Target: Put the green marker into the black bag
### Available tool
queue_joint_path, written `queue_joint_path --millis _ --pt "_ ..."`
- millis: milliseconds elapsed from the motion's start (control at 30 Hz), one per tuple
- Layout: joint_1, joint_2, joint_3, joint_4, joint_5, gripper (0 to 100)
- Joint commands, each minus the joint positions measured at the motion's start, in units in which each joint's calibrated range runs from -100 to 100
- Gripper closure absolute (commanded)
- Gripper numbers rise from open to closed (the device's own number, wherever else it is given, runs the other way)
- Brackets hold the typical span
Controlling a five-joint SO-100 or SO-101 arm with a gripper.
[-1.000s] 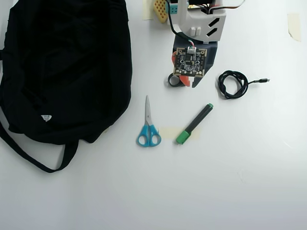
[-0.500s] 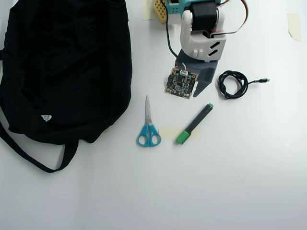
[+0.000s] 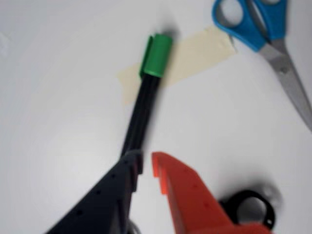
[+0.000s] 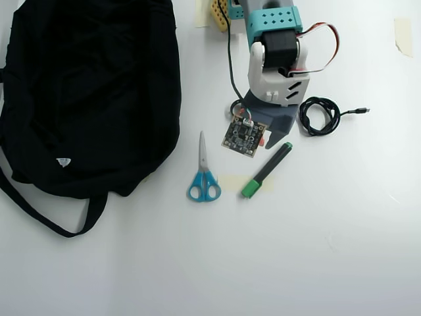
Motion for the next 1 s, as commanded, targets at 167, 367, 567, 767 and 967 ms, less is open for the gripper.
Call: queue_joint_path --millis 167,367,567,767,967 --pt "-2.58 6.34 -8.97 -0.15 0.96 98" --pt "-4.07 10.82 -12.30 -0.15 1.07 98" --pt "-4.30 13.23 -11.94 -0.07 0.70 98" --pt "-4.30 14.97 -11.49 2.43 0.54 98" --pt "-4.37 17.21 -11.49 3.03 0.96 98"
